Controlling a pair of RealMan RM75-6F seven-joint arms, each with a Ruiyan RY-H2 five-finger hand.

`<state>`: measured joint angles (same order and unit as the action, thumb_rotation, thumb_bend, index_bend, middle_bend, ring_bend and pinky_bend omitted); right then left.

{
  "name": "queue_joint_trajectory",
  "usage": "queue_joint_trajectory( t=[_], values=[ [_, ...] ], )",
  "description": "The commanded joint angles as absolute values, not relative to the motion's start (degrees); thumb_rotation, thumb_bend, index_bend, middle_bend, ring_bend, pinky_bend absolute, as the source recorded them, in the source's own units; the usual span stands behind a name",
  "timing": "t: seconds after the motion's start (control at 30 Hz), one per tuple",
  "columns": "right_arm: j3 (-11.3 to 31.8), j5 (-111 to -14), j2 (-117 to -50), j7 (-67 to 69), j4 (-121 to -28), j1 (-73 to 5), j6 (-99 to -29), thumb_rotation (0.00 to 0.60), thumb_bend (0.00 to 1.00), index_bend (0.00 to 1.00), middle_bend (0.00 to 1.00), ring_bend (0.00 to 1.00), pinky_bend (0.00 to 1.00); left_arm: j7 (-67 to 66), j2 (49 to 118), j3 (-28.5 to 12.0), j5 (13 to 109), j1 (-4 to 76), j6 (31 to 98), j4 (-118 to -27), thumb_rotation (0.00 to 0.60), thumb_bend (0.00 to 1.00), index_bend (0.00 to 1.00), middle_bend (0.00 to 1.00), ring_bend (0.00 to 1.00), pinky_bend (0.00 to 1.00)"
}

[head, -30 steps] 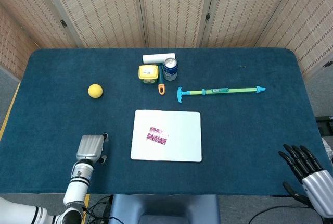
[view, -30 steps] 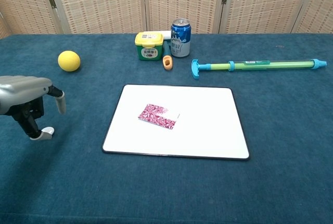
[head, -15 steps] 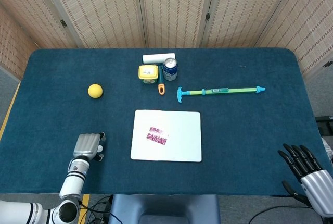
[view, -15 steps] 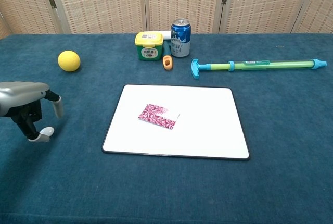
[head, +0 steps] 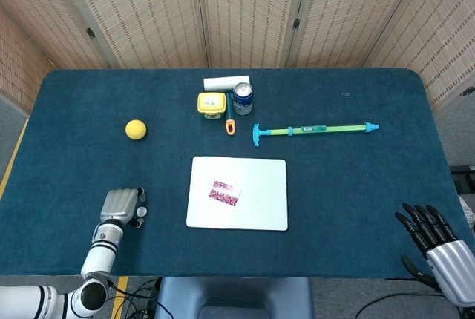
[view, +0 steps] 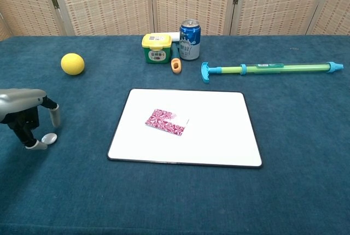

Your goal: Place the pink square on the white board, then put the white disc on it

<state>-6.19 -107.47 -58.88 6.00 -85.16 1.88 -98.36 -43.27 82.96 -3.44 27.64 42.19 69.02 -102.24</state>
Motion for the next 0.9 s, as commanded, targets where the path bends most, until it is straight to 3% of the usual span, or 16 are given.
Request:
queue_joint_trajectory(
  t=[0.03, 0.9],
  values=[
    [-6.2, -107.4, -58.8, 6.0, -85.1, 1.9, -98.4, 0.6, 0.24, 0.0, 0.0, 0.0, 0.0, -43.0, 83.1, -3.4, 27.7, 42.0, 68.7, -101.8, 0.6, 0.28, 0.41, 1.0, 1.0, 1.0],
    [-5.8, -106.3, -59.0, 4.8, -85.8, 1.6, -97.2, 0.6, 0.24, 0.0, 0.0, 0.0, 0.0, -40.6, 83.7, -3.8, 28.4, 41.4, 65.0, -97.2, 0.6, 0.28, 0.53, 1.0, 1.0, 1.0]
  ],
)
